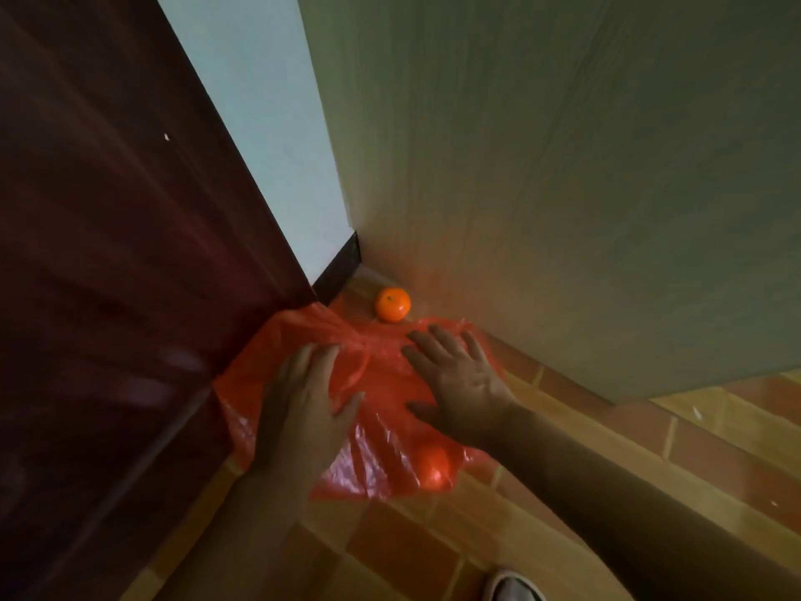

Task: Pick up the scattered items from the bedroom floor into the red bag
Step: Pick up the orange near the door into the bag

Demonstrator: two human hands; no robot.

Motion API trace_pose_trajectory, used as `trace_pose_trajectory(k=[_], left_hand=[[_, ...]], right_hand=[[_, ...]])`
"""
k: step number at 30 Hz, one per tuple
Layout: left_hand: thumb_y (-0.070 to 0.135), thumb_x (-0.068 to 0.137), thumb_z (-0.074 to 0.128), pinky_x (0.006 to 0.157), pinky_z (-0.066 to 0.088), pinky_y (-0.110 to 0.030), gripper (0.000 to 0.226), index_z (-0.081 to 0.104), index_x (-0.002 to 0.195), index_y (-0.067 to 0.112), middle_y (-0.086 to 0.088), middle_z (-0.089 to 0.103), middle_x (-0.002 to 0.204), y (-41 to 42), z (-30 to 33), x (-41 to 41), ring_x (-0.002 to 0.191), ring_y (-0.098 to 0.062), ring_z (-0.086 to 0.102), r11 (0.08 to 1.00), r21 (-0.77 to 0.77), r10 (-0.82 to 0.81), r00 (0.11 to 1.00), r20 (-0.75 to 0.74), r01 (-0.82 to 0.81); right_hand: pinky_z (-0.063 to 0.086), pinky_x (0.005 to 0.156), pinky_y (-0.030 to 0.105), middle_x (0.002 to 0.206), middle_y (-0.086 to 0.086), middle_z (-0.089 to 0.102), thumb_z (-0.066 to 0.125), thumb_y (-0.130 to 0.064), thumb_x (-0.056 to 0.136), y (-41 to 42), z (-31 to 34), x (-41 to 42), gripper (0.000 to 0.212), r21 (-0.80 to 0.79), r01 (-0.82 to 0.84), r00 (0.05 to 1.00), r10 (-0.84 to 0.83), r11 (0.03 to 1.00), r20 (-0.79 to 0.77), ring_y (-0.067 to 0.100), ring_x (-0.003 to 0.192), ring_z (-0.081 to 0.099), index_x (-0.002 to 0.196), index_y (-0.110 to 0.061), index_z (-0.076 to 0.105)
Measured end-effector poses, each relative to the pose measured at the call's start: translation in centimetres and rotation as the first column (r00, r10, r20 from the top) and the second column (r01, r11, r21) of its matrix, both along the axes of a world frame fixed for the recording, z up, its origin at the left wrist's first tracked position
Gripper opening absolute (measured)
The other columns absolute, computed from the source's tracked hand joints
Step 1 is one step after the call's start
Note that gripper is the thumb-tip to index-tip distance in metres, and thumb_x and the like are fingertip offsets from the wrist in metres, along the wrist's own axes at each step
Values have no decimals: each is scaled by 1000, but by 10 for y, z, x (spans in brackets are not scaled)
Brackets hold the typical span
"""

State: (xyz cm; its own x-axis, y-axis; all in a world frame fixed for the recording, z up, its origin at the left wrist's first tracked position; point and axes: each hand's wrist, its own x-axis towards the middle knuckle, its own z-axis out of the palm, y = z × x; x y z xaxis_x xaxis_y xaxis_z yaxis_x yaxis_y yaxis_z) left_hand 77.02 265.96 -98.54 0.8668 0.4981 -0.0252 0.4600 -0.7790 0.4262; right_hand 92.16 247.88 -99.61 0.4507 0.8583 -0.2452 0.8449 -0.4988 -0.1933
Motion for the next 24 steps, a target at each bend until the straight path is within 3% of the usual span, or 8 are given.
trace_pose_trajectory(k=[4, 6, 10, 14, 18, 21, 24], left_hand=[[39, 85, 76, 106, 47, -44, 62, 54, 141, 25, 0, 50, 143, 13, -50, -1, 129, -25, 49, 995, -17, -96, 994, -56, 96], [34, 85, 76, 102, 48, -40, 53, 60, 134, 23, -1, 55, 137, 24, -63, 8, 124, -25, 55, 995, -28, -101, 992, -78, 100], [25, 84, 77, 81, 51, -37, 28, 66, 109, 18, -2, 66, 113, 36, -75, 14, 101, -28, 67, 998, -26, -61, 996, -69, 59], [30, 84, 78, 78, 49, -38, 24, 65, 99, 16, -5, 69, 101, 34, -75, 3, 96, -33, 69, 997, -74, 5, 997, -74, -10], [63, 89, 56, 79, 54, -40, 51, 60, 121, 24, -5, 70, 117, 28, -60, -1, 100, -35, 70, 993, 60, 109, 988, -108, -103], [52, 84, 71, 79, 54, -44, 72, 46, 144, 23, -11, 59, 134, 24, -53, 3, 107, -38, 65, 986, 140, 90, 995, -32, -85], [39, 72, 83, 92, 51, -47, 96, 34, 154, 32, -9, 42, 146, 23, -46, 11, 127, -33, 48, 950, 299, -83, 996, -39, 91]], right_hand=[[2, 126, 61, 174, 3, 3, 59, -62, 93, -1, -47, 4, 94, -130, -78, 997, 78, 989, 1, 29, 160, -2, 165, -24, 11], [2, 125, 58, 174, 4, 2, 59, -66, 91, -6, -66, 5, 99, -174, -59, 998, 58, 983, -9, 28, 160, -2, 165, -23, 8], [13, 124, 57, 173, 7, 2, 60, -55, 95, -23, -89, -2, 93, -281, -63, 998, 55, 958, -38, 32, 159, 6, 165, -23, 8], [35, 114, 51, 172, 9, 11, 48, -27, 104, -40, -98, -7, 66, -246, -49, 998, 35, 968, -59, 33, 150, 31, 163, -26, 19], [30, 120, 49, 172, 10, 9, 54, -23, 103, -51, -100, -18, 72, -210, -57, 998, 47, 976, -52, 31, 151, 28, 164, -26, 14], [25, 123, 50, 172, 10, 7, 55, -26, 104, -59, -98, -28, 76, -176, -64, 997, 56, 982, -47, 31, 153, 24, 164, -27, 10], [15, 126, 50, 172, 9, 7, 55, -29, 104, -67, -91, -38, 76, -165, -63, 997, 55, 984, -56, 31, 155, 21, 164, -28, 9]])
